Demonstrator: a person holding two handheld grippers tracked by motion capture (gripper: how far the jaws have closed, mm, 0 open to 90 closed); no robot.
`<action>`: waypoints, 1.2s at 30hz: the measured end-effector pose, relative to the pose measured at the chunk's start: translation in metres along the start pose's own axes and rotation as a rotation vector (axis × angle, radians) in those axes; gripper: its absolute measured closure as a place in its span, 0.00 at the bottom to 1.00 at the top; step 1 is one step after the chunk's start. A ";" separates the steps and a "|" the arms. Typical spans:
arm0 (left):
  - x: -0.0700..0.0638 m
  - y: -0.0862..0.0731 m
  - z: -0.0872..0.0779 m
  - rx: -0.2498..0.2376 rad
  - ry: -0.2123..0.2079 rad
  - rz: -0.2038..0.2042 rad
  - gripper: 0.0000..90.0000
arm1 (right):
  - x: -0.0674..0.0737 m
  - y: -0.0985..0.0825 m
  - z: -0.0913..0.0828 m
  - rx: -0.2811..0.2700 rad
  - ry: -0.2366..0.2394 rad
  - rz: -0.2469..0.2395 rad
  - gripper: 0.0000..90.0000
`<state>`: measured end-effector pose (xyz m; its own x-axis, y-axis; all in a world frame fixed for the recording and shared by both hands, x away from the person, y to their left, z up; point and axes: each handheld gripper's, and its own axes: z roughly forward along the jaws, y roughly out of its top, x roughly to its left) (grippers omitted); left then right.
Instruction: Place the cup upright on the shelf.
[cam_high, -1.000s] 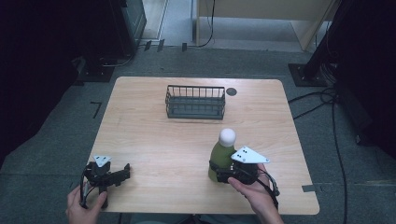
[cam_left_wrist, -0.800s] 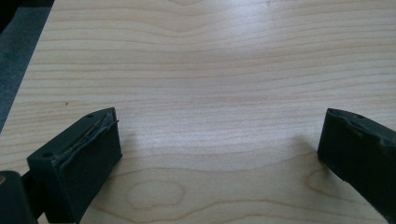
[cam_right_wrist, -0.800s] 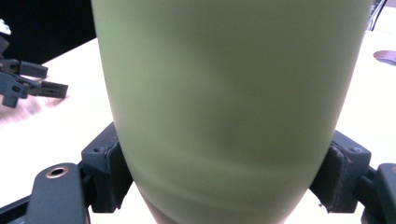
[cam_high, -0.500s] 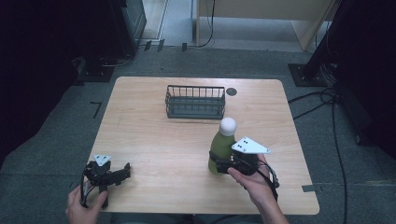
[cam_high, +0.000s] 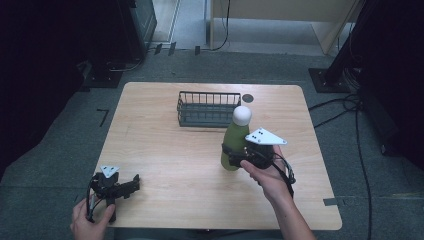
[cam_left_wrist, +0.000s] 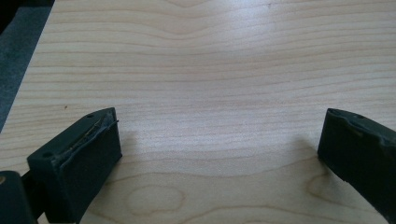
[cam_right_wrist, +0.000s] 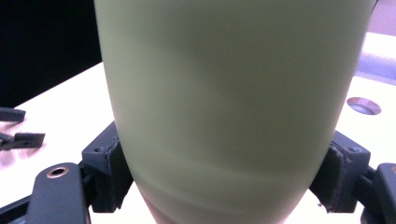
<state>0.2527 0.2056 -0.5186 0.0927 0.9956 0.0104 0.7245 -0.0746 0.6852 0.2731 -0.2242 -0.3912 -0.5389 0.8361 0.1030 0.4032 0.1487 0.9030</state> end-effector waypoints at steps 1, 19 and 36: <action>0.000 0.000 0.000 0.000 0.000 0.002 0.00 | 0.000 0.002 0.001 -0.002 -0.002 0.000 0.23; 0.000 0.000 0.000 -0.001 0.000 0.000 0.00 | -0.015 0.043 0.021 -0.020 -0.069 -0.010 0.23; 0.000 0.000 0.000 -0.001 0.000 0.000 0.00 | -0.033 0.081 0.043 -0.030 -0.128 -0.002 0.23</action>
<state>0.2528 0.2056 -0.5186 0.0924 0.9957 0.0108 0.7235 -0.0746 0.6862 0.3552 -0.2176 -0.3396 -0.4397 0.8968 0.0488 0.3793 0.1362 0.9152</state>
